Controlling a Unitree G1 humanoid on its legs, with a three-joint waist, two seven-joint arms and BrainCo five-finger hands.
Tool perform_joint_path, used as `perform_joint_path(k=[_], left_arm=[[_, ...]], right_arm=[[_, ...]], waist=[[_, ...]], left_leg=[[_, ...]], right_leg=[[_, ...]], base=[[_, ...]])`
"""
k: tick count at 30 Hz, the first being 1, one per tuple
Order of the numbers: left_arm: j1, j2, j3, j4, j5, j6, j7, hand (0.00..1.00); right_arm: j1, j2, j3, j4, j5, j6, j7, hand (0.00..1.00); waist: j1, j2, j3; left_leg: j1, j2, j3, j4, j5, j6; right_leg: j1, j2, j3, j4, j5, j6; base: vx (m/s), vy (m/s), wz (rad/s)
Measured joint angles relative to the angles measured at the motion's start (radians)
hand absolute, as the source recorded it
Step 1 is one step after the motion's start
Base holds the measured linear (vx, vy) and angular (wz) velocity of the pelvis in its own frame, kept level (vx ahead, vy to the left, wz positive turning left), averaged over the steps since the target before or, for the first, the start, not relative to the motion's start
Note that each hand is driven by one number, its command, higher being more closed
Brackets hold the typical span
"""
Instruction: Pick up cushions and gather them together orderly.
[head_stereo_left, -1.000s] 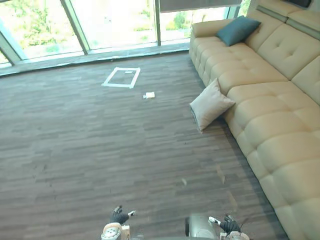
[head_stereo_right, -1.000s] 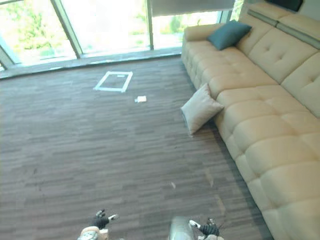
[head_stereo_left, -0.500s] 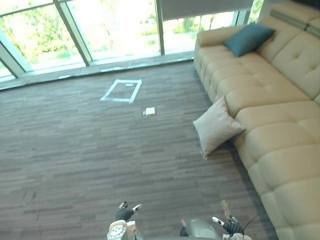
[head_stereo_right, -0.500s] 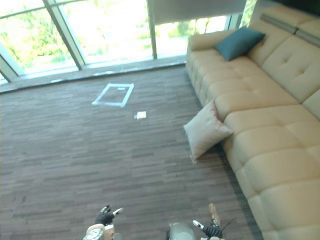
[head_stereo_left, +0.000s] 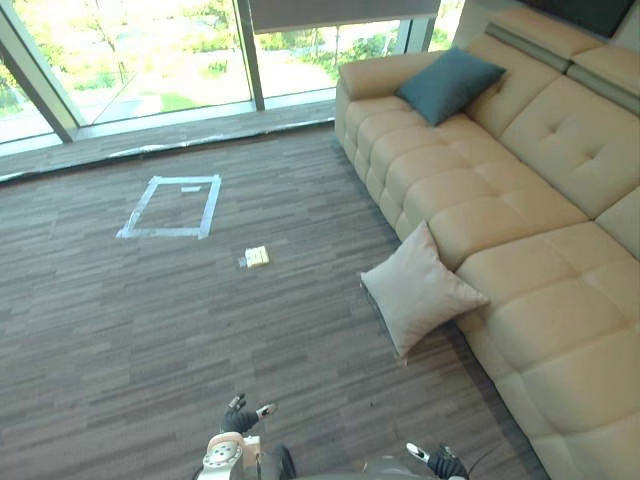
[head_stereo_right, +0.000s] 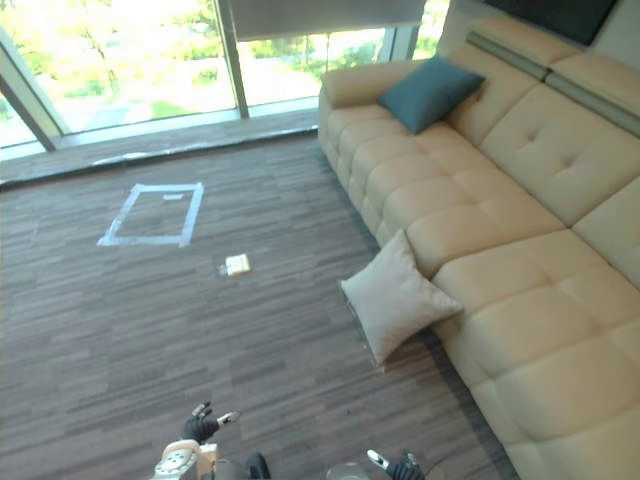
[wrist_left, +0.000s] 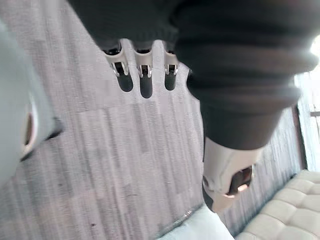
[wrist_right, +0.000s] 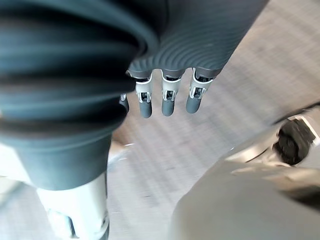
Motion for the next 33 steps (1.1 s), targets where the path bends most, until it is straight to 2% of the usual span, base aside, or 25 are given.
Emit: perform_joint_path(k=[1, 2, 4, 5, 6, 7, 8, 10, 11, 12, 13, 15, 17, 18, 19, 20, 24, 25, 26, 27, 28, 29, 30, 32, 33], left_arm=[[-0.004, 0.004, -0.009, 0.008, -0.002, -0.001, 0.002, 0.00], [-0.005, 0.004, -0.009, 0.010, -0.002, 0.000, 0.003, 0.00], [-0.005, 0.001, -0.015, 0.011, -0.004, 0.000, 0.005, 0.00], [-0.004, 0.004, -0.023, 0.017, -0.007, 0.000, 0.005, 0.00], [-0.003, 0.006, -0.025, 0.019, -0.007, 0.000, 0.004, 0.00], [-0.001, 0.013, -0.034, 0.031, -0.007, 0.000, 0.004, 0.00], [-0.007, -0.011, -0.034, 0.050, -0.006, 0.002, 0.001, 0.00], [-0.017, -0.024, -0.027, 0.047, 0.004, 0.002, -0.003, 0.00], [-0.024, -0.035, -0.015, 0.045, 0.012, 0.002, -0.004, 0.00], [-0.018, -0.051, -0.003, 0.026, 0.016, 0.001, -0.011, 0.00], [-0.007, -0.058, -0.002, 0.012, 0.018, 0.000, -0.016, 0.00], [0.014, -0.065, -0.001, -0.031, 0.021, -0.003, -0.018, 0.00], [0.017, -0.066, 0.008, -0.051, 0.021, -0.006, -0.019, 0.00], [0.014, -0.067, 0.028, -0.062, 0.021, -0.007, -0.021, 0.00], [0.010, -0.068, 0.041, -0.062, 0.021, -0.007, -0.021, 0.00], [0.008, -0.068, 0.042, -0.062, 0.021, -0.007, -0.021, 0.00], [-0.002, -0.069, 0.043, -0.059, 0.019, -0.007, -0.022, 0.00], [-0.003, -0.069, 0.043, -0.058, 0.019, -0.009, -0.021, 0.00], [-0.003, -0.069, 0.048, -0.053, 0.019, -0.009, -0.021, 0.00], [-0.003, -0.075, 0.055, -0.052, 0.019, -0.009, -0.020, 0.00], [-0.002, -0.069, 0.081, -0.042, 0.019, -0.007, -0.014, 0.00], [-0.002, -0.062, 0.082, -0.032, 0.019, -0.007, -0.013, 0.00], [-0.005, -0.053, 0.078, -0.029, 0.013, -0.007, -0.014, 0.00], [-0.006, -0.044, 0.074, -0.015, 0.010, -0.006, -0.014, 0.00], [-0.008, -0.036, 0.071, 0.000, 0.009, -0.006, -0.014, 0.00]], right_arm=[[-0.005, -0.007, 0.003, -0.010, 0.000, -0.005, 0.000, 0.00], [-0.006, -0.008, 0.003, -0.009, 0.000, -0.004, 0.000, 0.00], [-0.012, -0.013, 0.003, -0.007, 0.000, -0.003, 0.000, 0.00], [-0.010, -0.015, 0.002, 0.000, 0.000, -0.001, -0.001, 0.00], [-0.010, -0.015, 0.003, 0.001, 0.000, 0.000, -0.002, 0.00], [0.002, -0.014, 0.007, 0.011, -0.001, 0.000, -0.001, 0.00], [-0.008, -0.034, 0.002, 0.032, 0.000, 0.007, -0.001, 0.00], [-0.008, -0.042, 0.001, 0.026, 0.000, 0.007, -0.002, 0.00], [-0.006, -0.043, -0.001, 0.025, 0.000, 0.008, -0.003, 0.00], [0.003, -0.038, -0.001, 0.014, 0.001, 0.012, -0.003, 0.00], [0.006, -0.038, 0.005, 0.002, 0.001, 0.013, -0.004, 0.00], [0.010, -0.037, 0.028, -0.041, 0.003, 0.009, -0.005, 0.00], [0.005, -0.034, 0.042, -0.063, 0.002, 0.006, -0.005, 0.00], [0.004, -0.030, 0.038, -0.065, 0.002, 0.008, -0.006, 0.00], [0.003, -0.029, 0.037, -0.064, 0.002, 0.008, -0.008, 0.00], [0.002, -0.029, 0.037, -0.064, 0.002, 0.009, -0.008, 0.00], [0.003, -0.029, 0.041, -0.053, 0.002, 0.011, -0.012, 0.00], [0.003, -0.030, 0.043, -0.053, 0.002, 0.010, -0.013, 0.00], [0.005, -0.031, 0.045, -0.052, 0.002, 0.010, -0.014, 0.00], [0.006, -0.028, 0.048, -0.051, 0.002, 0.011, -0.013, 0.00], [0.017, -0.009, 0.055, -0.052, 0.002, 0.015, -0.013, 0.00], [0.019, 0.006, 0.055, -0.050, 0.002, 0.015, -0.012, 0.00], [0.014, 0.021, 0.054, -0.049, 0.002, 0.015, -0.010, 0.00], [0.004, 0.033, 0.056, -0.047, 0.002, 0.014, -0.009, 0.00], [-0.015, 0.043, 0.066, -0.033, 0.002, 0.011, -0.006, 0.00]], waist=[[-0.007, 0.011, 0.003], [-0.011, 0.011, 0.003], [-0.020, 0.020, 0.007], [-0.029, 0.023, 0.009], [-0.028, 0.021, 0.008], [-0.029, 0.000, 0.011], [-0.029, 0.049, 0.023], [-0.033, 0.063, 0.029], [-0.042, 0.065, 0.040], [-0.051, 0.068, 0.050], [-0.050, 0.068, 0.051], [-0.039, 0.060, 0.050], [-0.022, 0.056, 0.047], [-0.009, 0.052, 0.046], [-0.006, 0.050, 0.047], [-0.006, 0.050, 0.047], [0.003, 0.046, 0.043], [0.007, 0.047, 0.041], [0.015, 0.047, 0.034], [0.019, 0.046, 0.026], [0.021, 0.012, -0.012], [0.026, -0.013, -0.029], [0.034, -0.025, -0.036], [0.039, -0.027, -0.038], [0.040, -0.021, -0.037]], left_leg=[[0.061, 0.010, 0.015, -0.038, -0.011, -0.007], [0.078, 0.011, 0.020, -0.052, -0.011, -0.007], [0.144, 0.023, 0.048, -0.105, -0.011, -0.007], [0.168, 0.026, 0.049, -0.129, -0.011, -0.008], [0.175, 0.023, 0.049, -0.135, -0.012, -0.010], [0.200, 0.003, 0.035, -0.137, -0.019, -0.048], [0.221, 0.034, 0.025, -0.122, -0.022, -0.088], [0.204, 0.047, 0.014, -0.051, -0.007, -0.115], [0.168, 0.074, -0.005, 0.066, -0.002, -0.123], [0.065, 0.162, -0.057, 0.402, 0.014, -0.194], [0.027, 0.195, -0.062, 0.531, 0.010, -0.209], [-0.050, 0.231, -0.041, 0.660, -0.014, -0.186], [-0.121, 0.227, -0.032, 0.635, -0.040, -0.155], [-0.159, 0.212, -0.034, 0.562, -0.053, -0.130], [-0.193, 0.192, -0.057, 0.469, -0.061, -0.116], [-0.198, 0.185, -0.067, 0.448, -0.062, -0.114], [-0.255, 0.109, -0.209, 0.223, -0.045, -0.114], [-0.261, 0.101, -0.238, 0.163, -0.022, -0.105], [-0.255, 0.101, -0.243, 0.137, 0.031, -0.098], [-0.252, 0.097, -0.235, 0.140, 0.056, -0.103], [-0.250, 0.078, -0.162, 0.165, 0.018, -0.088], [-0.236, 0.071, -0.111, 0.169, -0.003, -0.072], [-0.213, 0.068, -0.061, 0.149, -0.010, -0.060], [-0.170, 0.065, -0.025, 0.106, -0.010, -0.057], [-0.127, 0.064, 0.011, 0.060, -0.010, -0.057]], right_leg=[[-0.072, 0.006, -0.068, -0.045, -0.034, -0.027], [-0.093, 0.008, -0.085, -0.066, -0.042, -0.034], [-0.166, 0.015, -0.204, -0.243, -0.050, -0.066], [-0.192, 0.026, -0.264, -0.380, -0.014, -0.093], [-0.191, 0.034, -0.270, -0.437, 0.014, -0.098], [-0.192, 0.051, -0.244, -0.569, 0.170, -0.175], [-0.190, 0.071, -0.251, -0.516, 0.115, -0.200], [-0.186, 0.064, -0.253, -0.486, 0.068, -0.202], [-0.156, 0.065, -0.258, -0.483, 0.039, -0.204], [-0.056, 0.084, -0.272, -0.520, 0.008, -0.203], [-0.012, 0.099, -0.271, -0.548, 0.001, -0.206], [0.054, 0.122, -0.240, -0.587, -0.024, -0.216], [0.078, 0.140, -0.195, -0.602, -0.047, -0.216], [0.089, 0.148, -0.150, -0.602, -0.050, -0.199], [0.109, 0.150, -0.115, -0.604, -0.055, -0.199], [0.116, 0.150, -0.102, -0.606, -0.059, -0.197], [0.161, 0.135, 0.032, -0.628, -0.099, -0.138], [0.163, 0.135, 0.088, -0.628, -0.117, -0.114], [0.161, 0.137, 0.144, -0.618, -0.143, -0.087], [0.158, 0.136, 0.166, -0.611, -0.151, -0.078], [0.153, 0.105, 0.227, -0.612, -0.155, -0.052], [0.145, 0.078, 0.232, -0.627, -0.131, -0.022], [0.121, 0.061, 0.213, -0.622, -0.095, -0.004], [0.095, 0.049, 0.167, -0.597, -0.063, 0.007], [0.067, 0.036, 0.085, -0.563, -0.055, 0.015]], base=[[0.28, 0.071, -0.30], [0.37, 0.043, -0.26], [0.47, -0.043, -0.07], [0.35, -0.066, 0.04], [0.38, -0.095, 0.04], [0.52, -0.114, -0.11], [0.61, -0.149, -0.08], [0.41, -0.159, 0.04], [0.46, -0.273, 0.24], [0.43, -0.263, 0.13], [0.32, -0.190, -0.04], [0.24, -0.113, -0.61], [0.22, -0.039, -0.89], [0.28, 0.064, -0.99], [0.28, 0.064, -0.95], [0.34, 0.152, -0.90], [0.36, 0.285, -1.03], [0.37, 0.397, -1.22], [0.45, 0.481, -1.22], [0.38, 0.406, -1.23], [0.39, 0.389, -1.06], [0.44, 0.447, -1.31], [0.34, 0.357, -0.98], [0.24, 0.236, -0.80], [0.25, 0.227, -0.98]])
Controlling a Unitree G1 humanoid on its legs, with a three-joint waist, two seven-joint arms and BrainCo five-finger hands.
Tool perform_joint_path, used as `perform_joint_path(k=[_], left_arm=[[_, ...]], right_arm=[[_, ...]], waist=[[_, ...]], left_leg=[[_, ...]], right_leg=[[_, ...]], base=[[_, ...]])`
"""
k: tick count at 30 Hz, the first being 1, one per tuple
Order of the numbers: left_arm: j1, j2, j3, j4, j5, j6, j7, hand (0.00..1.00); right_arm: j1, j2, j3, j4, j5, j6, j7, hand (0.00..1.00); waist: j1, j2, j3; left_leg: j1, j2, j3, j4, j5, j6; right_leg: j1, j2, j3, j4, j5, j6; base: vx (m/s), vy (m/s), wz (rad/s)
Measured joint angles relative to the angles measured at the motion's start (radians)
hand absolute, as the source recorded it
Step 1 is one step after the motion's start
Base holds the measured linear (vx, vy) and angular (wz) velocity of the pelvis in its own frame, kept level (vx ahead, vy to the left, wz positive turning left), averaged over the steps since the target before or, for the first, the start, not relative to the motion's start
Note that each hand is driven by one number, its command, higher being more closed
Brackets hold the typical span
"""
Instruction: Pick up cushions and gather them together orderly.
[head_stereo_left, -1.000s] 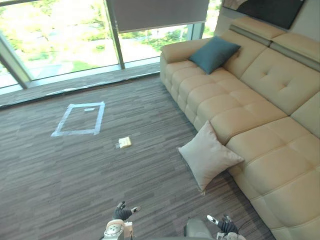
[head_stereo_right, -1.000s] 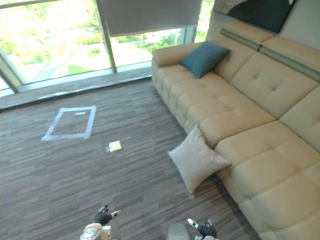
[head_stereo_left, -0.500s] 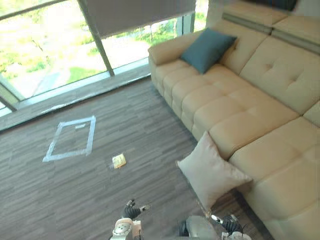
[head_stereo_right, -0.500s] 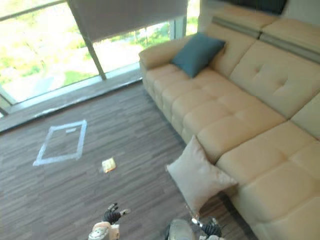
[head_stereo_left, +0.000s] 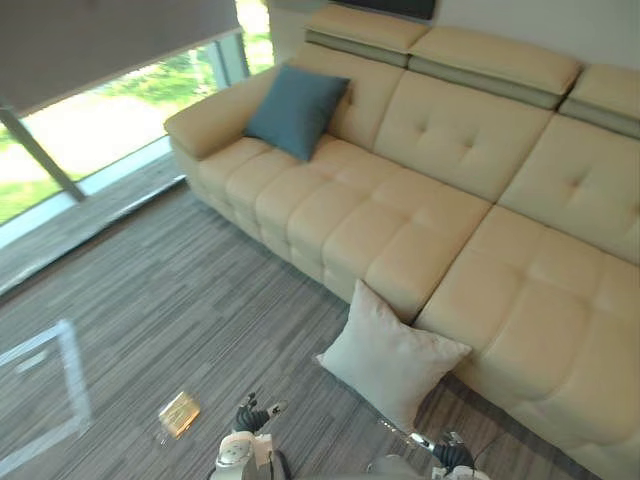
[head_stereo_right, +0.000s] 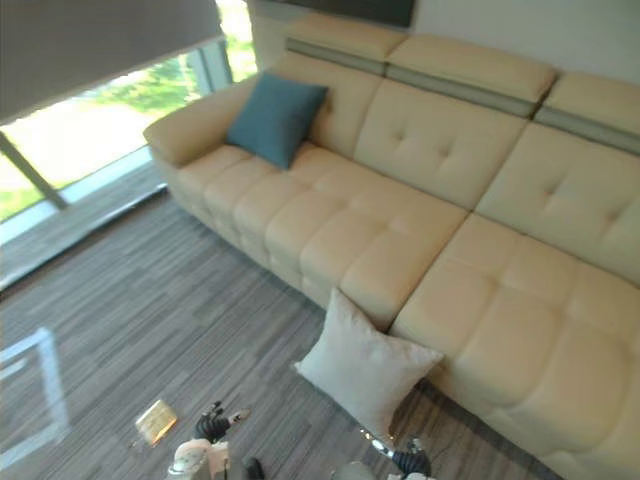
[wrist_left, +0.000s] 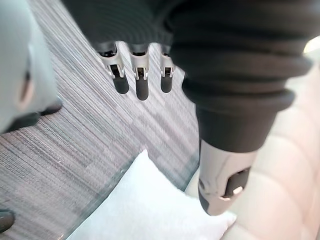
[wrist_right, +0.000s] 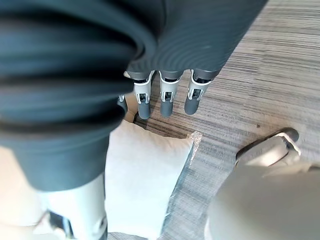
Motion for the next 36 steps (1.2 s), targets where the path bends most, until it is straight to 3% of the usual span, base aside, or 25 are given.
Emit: perform_joint_path(k=[1, 2, 3, 4, 5, 6, 7, 8, 9, 10, 12, 13, 15, 17, 21, 22, 24, 25, 26, 28, 31, 36], left_arm=[[-0.005, 0.015, -0.020, 0.024, -0.001, 0.001, 0.000, 0.00], [-0.012, 0.020, -0.029, 0.034, -0.001, 0.001, 0.000, 0.00], [-0.027, 0.037, -0.065, 0.059, -0.006, 0.002, 0.001, 0.00], [-0.029, 0.040, -0.072, 0.062, -0.009, 0.004, 0.002, 0.00], [-0.037, 0.048, -0.086, 0.078, -0.017, 0.006, 0.002, 0.00], [-0.038, 0.050, -0.087, 0.080, -0.018, 0.006, 0.002, 0.00], [-0.029, 0.068, -0.096, 0.086, -0.018, 0.006, 0.002, 0.00], [-0.031, 0.067, -0.097, 0.102, -0.018, 0.009, 0.000, 0.00], [-0.032, 0.057, -0.097, 0.104, -0.017, 0.009, 0.000, 0.00], [-0.032, 0.038, -0.119, 0.104, -0.017, 0.006, -0.003, 0.00], [-0.033, 0.028, -0.123, 0.098, -0.017, 0.003, -0.004, 0.00], [-0.039, 0.027, -0.125, 0.097, -0.017, 0.000, -0.008, 0.00], [-0.046, 0.031, -0.122, 0.096, -0.017, 0.001, -0.008, 0.00], [-0.040, 0.026, -0.119, 0.075, -0.017, 0.000, -0.009, 0.00], [-0.039, 0.019, -0.111, 0.055, -0.018, 0.000, -0.008, 0.00], [-0.039, 0.012, -0.110, 0.045, -0.019, 0.000, -0.008, 0.00], [-0.038, 0.001, -0.110, 0.040, -0.019, 0.000, -0.008, 0.00], [-0.031, -0.009, -0.110, 0.037, -0.019, 0.000, -0.009, 0.00], [-0.029, -0.011, -0.110, 0.038, -0.019, 0.000, -0.010, 0.00], [-0.026, -0.003, -0.083, 0.037, -0.019, 0.001, -0.010, 0.00], [-0.015, 0.012, -0.083, 0.039, -0.019, 0.003, -0.010, 0.00], [-0.009, 0.025, -0.082, 0.049, -0.018, 0.002, -0.009, 0.00]], right_arm=[[-0.033, -0.002, 0.009, 0.031, -0.002, -0.006, 0.006, 0.00], [-0.043, -0.009, 0.009, 0.038, -0.002, -0.006, 0.006, 0.00], [-0.083, -0.031, 0.008, 0.069, -0.002, -0.005, 0.005, 0.00], [-0.090, -0.037, 0.010, 0.070, -0.002, -0.006, 0.004, 0.00], [-0.115, -0.060, 0.016, 0.069, -0.002, -0.007, 0.003, 0.00], [-0.121, -0.066, 0.017, 0.069, -0.002, -0.007, 0.002, 0.00], [-0.115, -0.066, 0.019, 0.071, -0.002, -0.011, 0.000, 0.00], [-0.110, -0.075, 0.014, 0.078, 0.009, -0.017, 0.003, 0.00], [-0.119, -0.080, 0.008, 0.079, 0.014, -0.021, -0.002, 0.00], [-0.121, -0.107, 0.009, 0.093, 0.019, -0.024, -0.005, 0.00], [-0.117, -0.118, 0.002, 0.106, 0.022, -0.023, -0.006, 0.00], [-0.107, -0.125, -0.006, 0.104, 0.022, -0.024, -0.008, 0.00], [-0.087, -0.130, -0.005, 0.104, 0.023, -0.023, -0.012, 0.00], [-0.077, -0.128, -0.007, 0.103, 0.026, -0.022, -0.014, 0.00], [-0.071, -0.127, -0.033, 0.100, 0.027, -0.020, -0.016, 0.00], [-0.063, -0.125, -0.033, 0.099, 0.026, -0.017, -0.019, 0.00], [-0.045, -0.118, -0.032, 0.096, 0.024, -0.015, -0.023, 0.00], [-0.029, -0.108, -0.032, 0.085, 0.024, -0.015, -0.023, 0.00], [-0.021, -0.104, -0.037, 0.081, 0.025, -0.015, -0.023, 0.00], [0.015, -0.075, -0.034, 0.068, 0.023, -0.012, -0.024, 0.00], [0.026, -0.054, -0.036, 0.069, 0.022, -0.009, -0.024, 0.00], [0.017, -0.055, -0.071, 0.078, 0.021, -0.011, -0.022, 0.00]], waist=[[-0.007, 0.013, 0.001], [-0.009, 0.020, 0.004], [-0.009, 0.057, 0.020], [-0.010, 0.065, 0.025], [-0.011, 0.103, 0.047], [-0.012, 0.113, 0.052], [-0.013, 0.103, 0.050], [-0.021, 0.097, 0.060], [-0.021, 0.122, 0.068], [-0.024, 0.135, 0.065], [-0.042, 0.128, 0.070], [-0.055, 0.129, 0.069], [-0.055, 0.106, 0.079], [-0.044, 0.098, 0.083], [-0.034, 0.092, 0.084], [-0.026, 0.087, 0.084], [-0.024, 0.087, 0.083], [-0.022, 0.100, 0.073], [-0.021, 0.101, 0.071], [-0.020, 0.050, 0.037], [-0.016, 0.021, 0.021], [-0.010, 0.035, 0.015]], left_leg=[[0.037, 0.000, 0.026, -0.043, 0.000, 0.000], [0.050, 0.000, 0.029, -0.058, 0.000, 0.000], [0.089, 0.017, 0.052, -0.101, 0.000, 0.000], [0.096, 0.022, 0.055, -0.106, 0.000, 0.000], [0.120, 0.049, 0.065, -0.112, 0.000, 0.000], [0.129, 0.057, 0.073, -0.112, 0.000, 0.000], [0.157, 0.037, 0.090, -0.111, -0.002, -0.005], [0.176, 0.022, 0.077, -0.096, -0.011, -0.019], [0.187, 0.037, 0.076, -0.078, -0.008, -0.023], [0.164, 0.036, 0.058, -0.046, 0.000, -0.053], [0.162, 0.015, 0.042, -0.089, 0.032, -0.069], [0.141, 0.018, 0.036, -0.069, 0.119, -0.089], [0.108, 0.045, 0.028, 0.087, 0.118, -0.093], [0.039, 0.062, -0.031, 0.216, 0.015, -0.097], [-0.025, 0.020, -0.150, 0.119, -0.019, -0.080], [-0.031, -0.001, -0.220, 0.055, -0.014, -0.082], [-0.023, -0.003, -0.254, -0.011, 0.018, -0.061], [-0.023, 0.014, -0.253, -0.040, 0.090, -0.046], [-0.022, 0.017, -0.254, -0.042, 0.095, -0.078], [0.016, -0.015, -0.217, -0.075, 0.087, -0.071], [0.049, -0.044, -0.190, -0.116, 0.090, -0.066], [0.119, -0.052, -0.167, -0.165, 0.090, -0.065]], right_leg=[[-0.035, -0.020, -0.133, 0.032, -0.010, -0.015], [-0.045, -0.023, -0.179, 0.039, -0.017, -0.024], [-0.102, -0.010, -0.316, 0.079, -0.037, -0.061], [-0.115, -0.005, -0.339, 0.090, -0.040, -0.073], [-0.174, 0.021, -0.449, 0.103, -0.030, -0.128], [-0.192, 0.034, -0.482, 0.082, -0.016, -0.151], [-0.188, 0.073, -0.511, -0.127, 0.138, -0.211], [-0.177, 0.072, -0.508, -0.138, 0.189, -0.244], [-0.172, 0.085, -0.508, -0.133, 0.202, -0.254], [-0.141, 0.076, -0.485, -0.163, 0.201, -0.256], [-0.115, 0.061, -0.483, -0.174, 0.194, -0.250], [-0.090, 0.058, -0.484, -0.174, 0.167, -0.240], [-0.051, 0.053, -0.461, -0.178, 0.125, -0.226], [-0.016, 0.066, -0.413, -0.201, 0.114, -0.221], [0.005, 0.081, -0.321, -0.189, 0.102, -0.208], [0.009, 0.082, -0.287, -0.170, 0.089, -0.191], [0.018, 0.094, -0.248, -0.149, 0.064, -0.163], [0.017, 0.112, -0.224, -0.119, 0.041, -0.146], [0.016, 0.117, -0.216, -0.106, 0.032, -0.144], [0.018, 0.083, -0.174, -0.087, 0.015, -0.121], [0.026, 0.061, -0.157, -0.113, 0.016, -0.109], [0.078, 0.065, -0.123, -0.152, 0.019, -0.103]], base=[[0.22, 0.196, -0.87], [0.24, 0.141, -0.89], [0.20, 0.073, -0.56], [0.25, 0.033, -0.82], [0.17, -0.019, -0.58], [0.30, -0.068, -0.81], [0.35, -0.084, -0.47], [0.31, -0.075, -0.49], [0.31, -0.092, -0.37], [0.17, -0.060, -0.38], [0.20, -0.099, -0.04], [0.20, -0.152, 0.09], [0.09, -0.098, -0.08], [0.06, -0.021, -0.48], [0.11, 0.049, -0.87], [0.10, 0.092, -0.80], [0.14, 0.170, -0.85], [0.13, 0.177, -0.67], [0.16, 0.209, -0.54], [0.19, 0.228, -0.34], [0.15, 0.170, -0.19], [0.08, 0.057, -0.18]])
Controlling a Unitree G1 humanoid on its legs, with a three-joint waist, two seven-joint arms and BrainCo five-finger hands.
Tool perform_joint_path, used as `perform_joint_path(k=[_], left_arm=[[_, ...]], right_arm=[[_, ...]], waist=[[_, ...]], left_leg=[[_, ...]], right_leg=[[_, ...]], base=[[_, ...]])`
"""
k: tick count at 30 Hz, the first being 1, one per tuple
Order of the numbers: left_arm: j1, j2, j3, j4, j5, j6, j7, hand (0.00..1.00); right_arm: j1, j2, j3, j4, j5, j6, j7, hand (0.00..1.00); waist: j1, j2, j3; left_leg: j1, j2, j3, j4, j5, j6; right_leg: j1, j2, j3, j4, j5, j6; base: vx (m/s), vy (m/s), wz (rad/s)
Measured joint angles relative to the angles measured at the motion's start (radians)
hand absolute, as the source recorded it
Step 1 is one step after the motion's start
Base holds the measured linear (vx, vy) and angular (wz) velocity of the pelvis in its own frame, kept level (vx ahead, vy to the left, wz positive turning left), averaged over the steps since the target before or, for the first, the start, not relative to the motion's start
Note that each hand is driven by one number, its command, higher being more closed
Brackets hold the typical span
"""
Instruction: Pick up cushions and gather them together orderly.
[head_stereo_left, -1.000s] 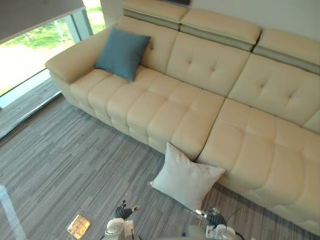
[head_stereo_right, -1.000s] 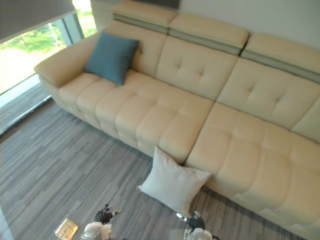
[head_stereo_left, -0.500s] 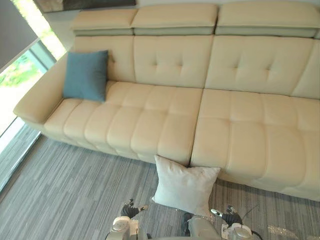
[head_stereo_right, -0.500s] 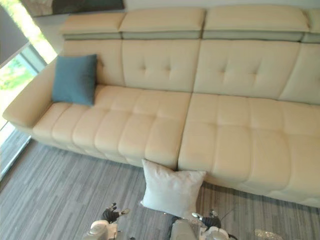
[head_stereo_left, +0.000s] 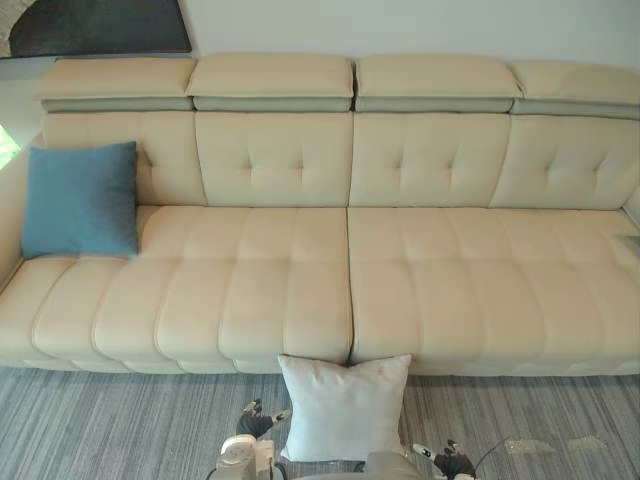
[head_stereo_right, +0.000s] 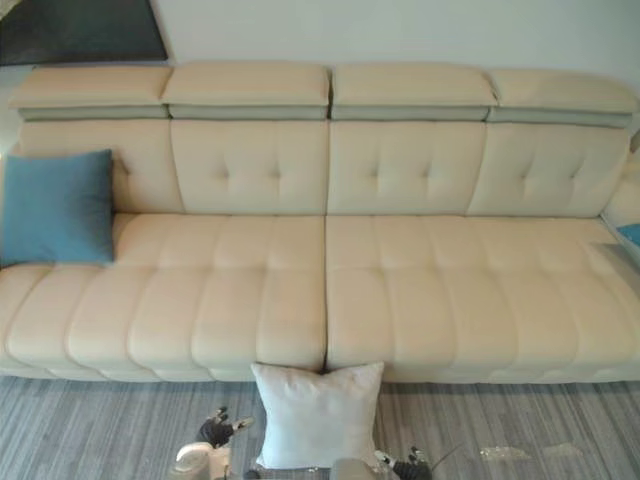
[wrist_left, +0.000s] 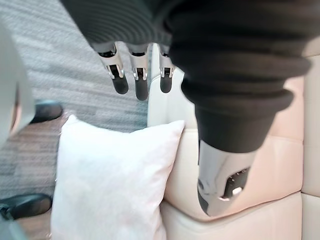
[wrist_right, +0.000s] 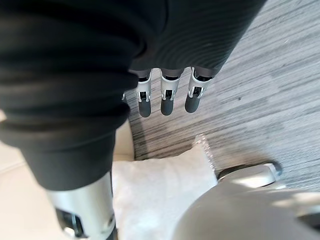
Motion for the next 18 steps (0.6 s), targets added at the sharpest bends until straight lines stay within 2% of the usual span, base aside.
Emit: perform_joint_path(k=[3, 5, 7, 9, 11, 13, 15, 16, 18], left_arm=[[-0.003, 0.002, -0.003, 0.008, 0.000, -0.001, 0.001, 0.00], [-0.013, 0.008, -0.003, 0.008, -0.004, 0.000, 0.007, 0.00], [-0.030, 0.013, -0.003, 0.006, -0.010, 0.000, 0.009, 0.00], [-0.075, 0.018, -0.005, -0.032, -0.030, 0.001, 0.016, 0.00], [-0.122, 0.031, -0.027, -0.119, -0.070, -0.002, 0.038, 0.00], [-0.143, 0.048, -0.040, -0.172, -0.096, -0.003, 0.052, 0.00], [-0.174, 0.068, -0.040, -0.223, -0.122, -0.005, 0.058, 0.00], [-0.200, 0.080, -0.039, -0.249, -0.142, -0.006, 0.065, 0.00], [-0.232, 0.093, -0.033, -0.276, -0.174, -0.018, 0.085, 0.00]], right_arm=[[-0.017, -0.020, -0.004, 0.028, 0.000, -0.002, -0.001, 0.00], [-0.060, -0.034, -0.001, 0.033, 0.002, -0.003, -0.005, 0.00], [-0.081, -0.033, 0.003, 0.028, 0.003, -0.003, -0.009, 0.00], [-0.115, -0.024, 0.005, -0.006, 0.012, -0.004, -0.016, 0.00], [-0.143, -0.031, 0.025, -0.093, 0.043, -0.006, -0.032, 0.00], [-0.165, -0.046, 0.047, -0.156, 0.049, -0.016, -0.044, 0.00], [-0.190, -0.053, 0.047, -0.215, 0.063, -0.025, -0.058, 0.00], [-0.215, -0.065, 0.047, -0.242, 0.081, -0.030, -0.068, 0.00], [-0.248, -0.079, 0.046, -0.274, 0.092, -0.034, -0.080, 0.00]], waist=[[0.000, 0.027, 0.000], [0.004, 0.041, 0.028], [0.004, 0.034, 0.045], [0.002, 0.021, 0.091], [0.004, 0.024, 0.132], [0.006, 0.026, 0.152], [0.008, 0.015, 0.169], [0.011, 0.015, 0.194], [0.012, 0.020, 0.215]], left_leg=[[0.001, 0.010, 0.031, -0.010, 0.000, 0.000], [-0.010, 0.028, 0.077, -0.004, 0.000, 0.000], [-0.041, 0.034, 0.094, 0.016, -0.001, 0.000], [-0.146, 0.058, 0.098, 0.136, -0.032, 0.009], [-0.313, 0.129, 0.091, 0.354, -0.118, 0.010], [-0.406, 0.169, 0.081, 0.458, -0.166, 0.012], [-0.492, 0.189, 0.081, 0.547, -0.202, 0.012], [-0.540, 0.204, 0.079, 0.620, -0.229, 0.012], [-0.616, 0.225, 0.075, 0.700, -0.255, 0.023]], right_leg=[[-0.021, 0.022, 0.040, -0.003, 0.008, -0.003], [-0.066, 0.051, 0.076, 0.026, 0.019, -0.007], [-0.113, 0.053, 0.087, 0.070, 0.019, -0.007], [-0.196, 0.056, 0.082, 0.136, 0.020, -0.006], [-0.330, 0.085, 0.046, 0.248, 0.019, -0.007], [-0.421, 0.103, 0.031, 0.323, 0.015, -0.008], [-0.501, 0.102, 0.021, 0.385, -0.023, -0.021], [-0.543, 0.102, 0.010, 0.423, -0.053, -0.037], [-0.619, 0.101, 0.003, 0.492, -0.067, -0.038]], base=[[0.03, -0.023, -0.37], [0.00, -0.040, -0.62], [-0.09, -0.084, -0.40], [-0.14, -0.110, -0.07], [-0.19, -0.084, -0.06], [-0.23, -0.079, -0.21], [-0.24, -0.071, -0.21], [-0.15, -0.030, -0.20], [-0.18, -0.024, -0.12]])
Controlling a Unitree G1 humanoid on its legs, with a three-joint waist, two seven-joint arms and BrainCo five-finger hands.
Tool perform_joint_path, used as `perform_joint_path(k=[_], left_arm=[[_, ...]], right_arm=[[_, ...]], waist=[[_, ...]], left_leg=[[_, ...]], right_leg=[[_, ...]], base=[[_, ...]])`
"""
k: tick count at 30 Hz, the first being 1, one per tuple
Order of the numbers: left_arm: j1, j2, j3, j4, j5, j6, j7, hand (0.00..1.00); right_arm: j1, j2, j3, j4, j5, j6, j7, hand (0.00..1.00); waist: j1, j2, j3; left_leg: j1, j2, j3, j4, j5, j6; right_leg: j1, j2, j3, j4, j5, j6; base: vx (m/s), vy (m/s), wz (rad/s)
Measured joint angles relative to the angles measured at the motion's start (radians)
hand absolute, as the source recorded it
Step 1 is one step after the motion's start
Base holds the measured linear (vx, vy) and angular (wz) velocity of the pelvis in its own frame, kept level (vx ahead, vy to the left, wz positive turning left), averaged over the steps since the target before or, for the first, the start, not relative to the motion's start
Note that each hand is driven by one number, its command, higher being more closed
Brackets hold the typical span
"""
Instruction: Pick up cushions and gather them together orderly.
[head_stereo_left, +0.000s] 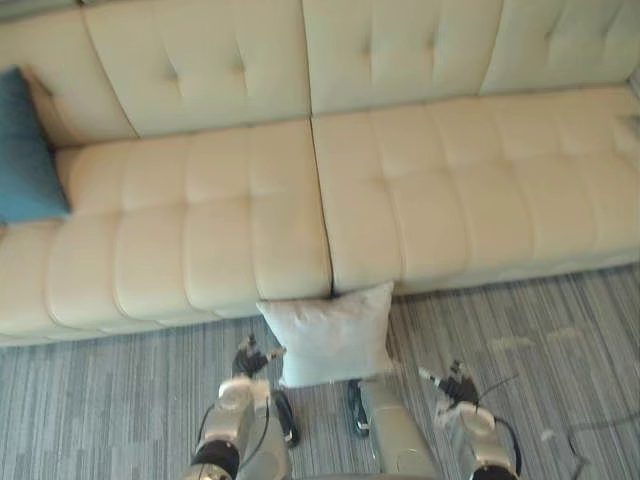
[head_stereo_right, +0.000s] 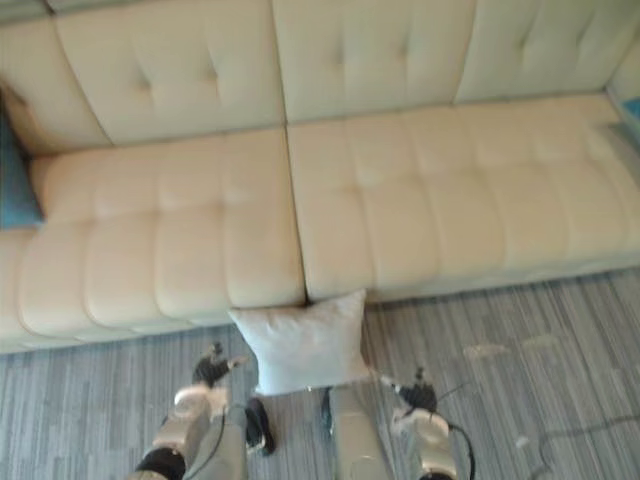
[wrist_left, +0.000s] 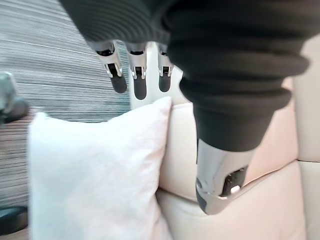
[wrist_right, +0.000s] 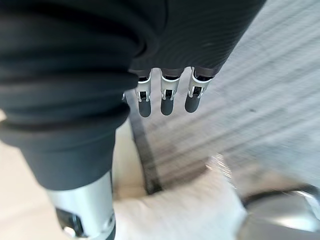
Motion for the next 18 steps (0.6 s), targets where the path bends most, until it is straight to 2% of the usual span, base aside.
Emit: perform_joint_path(k=[5, 6, 8, 10, 11, 12, 14, 18], left_arm=[[-0.133, 0.025, 0.072, -0.060, -0.065, -0.025, 0.046, 0.00], [-0.142, 0.029, 0.075, -0.065, -0.065, -0.025, 0.051, 0.00], [-0.186, 0.049, 0.091, -0.086, -0.084, -0.025, 0.054, 0.00], [-0.254, 0.067, 0.122, -0.088, -0.101, -0.025, 0.055, 0.00], [-0.293, 0.088, 0.125, -0.088, -0.104, -0.025, 0.056, 0.00], [-0.303, 0.092, 0.127, -0.089, -0.107, -0.025, 0.056, 0.00], [-0.375, 0.117, 0.142, -0.116, -0.132, -0.026, 0.062, 0.00], [-0.457, 0.130, 0.141, -0.132, -0.147, -0.028, 0.073, 0.00]], right_arm=[[-0.149, -0.014, -0.007, -0.068, 0.042, -0.006, -0.037, 0.00], [-0.163, -0.015, -0.009, -0.069, 0.043, -0.006, -0.040, 0.00], [-0.226, -0.032, -0.009, -0.098, 0.055, -0.011, -0.051, 0.00], [-0.305, -0.058, -0.011, -0.105, 0.071, -0.021, -0.053, 0.00], [-0.361, -0.080, -0.011, -0.107, 0.086, -0.024, -0.057, 0.00], [-0.373, -0.085, -0.011, -0.107, 0.089, -0.025, -0.058, 0.00], [-0.460, -0.104, -0.011, -0.122, 0.126, -0.029, -0.067, 0.00], [-0.536, -0.118, -0.009, -0.166, 0.171, -0.040, -0.072, 0.00]], waist=[[0.003, -0.002, 0.062], [0.003, -0.002, 0.066], [0.007, -0.003, 0.073], [0.009, -0.004, 0.114], [0.010, -0.004, 0.123], [0.010, -0.004, 0.124], [0.010, -0.006, 0.152], [0.011, -0.008, 0.170]], left_leg=[[-0.272, 0.040, -0.062, 0.201, -0.028, 0.016], [-0.293, 0.042, -0.067, 0.215, -0.028, 0.017], [-0.412, 0.050, -0.089, 0.279, -0.032, 0.022], [-0.498, 0.051, -0.106, 0.331, -0.032, 0.024], [-0.581, 0.053, -0.115, 0.371, -0.032, 0.025], [-0.600, 0.053, -0.118, 0.380, -0.032, 0.025], [-0.720, 0.058, -0.132, 0.424, -0.028, 0.033], [-0.835, 0.053, -0.142, 0.458, -0.020, 0.040]], right_leg=[[-0.245, -0.004, -0.031, 0.170, -0.025, -0.013], [-0.264, -0.004, -0.033, 0.182, -0.026, -0.014], [-0.374, -0.006, -0.043, 0.242, -0.028, -0.015], [-0.455, -0.015, -0.051, 0.294, -0.027, -0.018], [-0.535, -0.018, -0.051, 0.333, -0.027, -0.018], [-0.553, -0.018, -0.052, 0.341, -0.027, -0.018], [-0.665, -0.021, -0.058, 0.378, -0.024, -0.018], [-0.776, -0.034, -0.063, 0.418, -0.013, -0.029]], base=[[-0.19, -0.042, 0.12], [-0.19, -0.053, 0.17], [-0.15, -0.031, 0.13], [-0.17, -0.012, 0.16], [-0.15, -0.003, 0.13], [-0.17, -0.004, 0.08], [-0.12, 0.004, 0.04], [-0.07, -0.001, 0.13]])
